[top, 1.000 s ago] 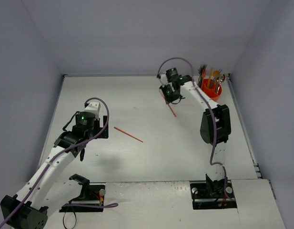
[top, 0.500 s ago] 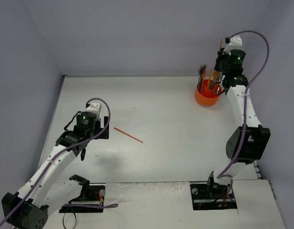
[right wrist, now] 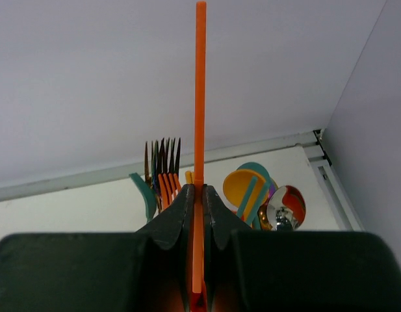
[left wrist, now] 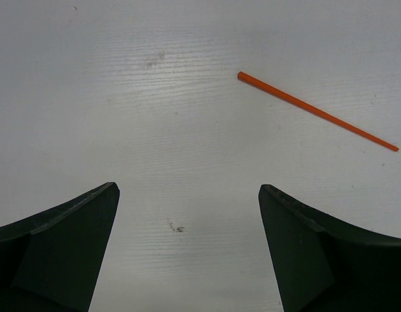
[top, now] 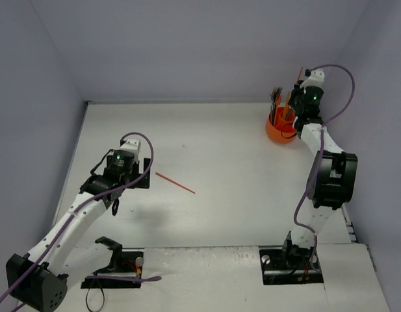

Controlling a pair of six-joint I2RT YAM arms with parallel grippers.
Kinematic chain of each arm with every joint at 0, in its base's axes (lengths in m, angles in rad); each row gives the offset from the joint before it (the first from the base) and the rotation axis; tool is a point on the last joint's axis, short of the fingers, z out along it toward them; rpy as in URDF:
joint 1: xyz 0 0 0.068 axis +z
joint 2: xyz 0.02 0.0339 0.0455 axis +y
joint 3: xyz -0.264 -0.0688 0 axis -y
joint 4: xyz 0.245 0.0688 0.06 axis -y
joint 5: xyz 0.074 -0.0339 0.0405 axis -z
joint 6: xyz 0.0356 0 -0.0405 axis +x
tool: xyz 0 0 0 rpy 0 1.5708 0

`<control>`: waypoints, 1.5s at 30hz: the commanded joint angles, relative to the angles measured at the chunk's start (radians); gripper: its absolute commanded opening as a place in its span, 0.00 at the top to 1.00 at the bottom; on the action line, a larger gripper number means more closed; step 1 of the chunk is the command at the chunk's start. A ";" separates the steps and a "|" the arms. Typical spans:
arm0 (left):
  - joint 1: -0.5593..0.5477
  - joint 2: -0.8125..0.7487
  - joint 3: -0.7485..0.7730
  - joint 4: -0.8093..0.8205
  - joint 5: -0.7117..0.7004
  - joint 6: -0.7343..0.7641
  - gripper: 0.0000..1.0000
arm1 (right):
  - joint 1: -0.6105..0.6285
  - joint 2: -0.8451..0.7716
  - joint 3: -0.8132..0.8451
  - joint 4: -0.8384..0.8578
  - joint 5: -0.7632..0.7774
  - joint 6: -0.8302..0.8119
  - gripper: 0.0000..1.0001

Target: Sort the eating utensils into containers

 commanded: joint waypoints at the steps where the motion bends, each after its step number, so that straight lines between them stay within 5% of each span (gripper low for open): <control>1: -0.005 0.010 0.033 0.041 -0.007 0.014 0.13 | -0.007 0.012 -0.013 0.231 0.036 0.022 1.00; 10: -0.021 0.017 0.033 0.044 0.006 0.016 0.13 | -0.002 0.016 -0.092 0.252 0.032 0.017 1.00; 21: -0.031 -0.013 0.035 0.048 0.045 0.030 0.13 | 0.028 -0.157 -0.139 0.164 0.008 -0.029 0.62; 27: -0.031 -0.048 0.044 0.064 0.210 0.165 0.14 | 0.044 -0.326 -0.049 -0.132 -0.131 -0.009 0.52; 38: -0.070 0.285 0.298 -0.088 0.426 0.492 0.14 | 0.103 -0.652 -0.251 -0.407 -0.404 0.152 0.41; 45: -0.197 0.544 0.403 -0.127 0.316 0.689 0.14 | 0.121 -0.799 -0.392 -0.558 -0.475 0.170 0.38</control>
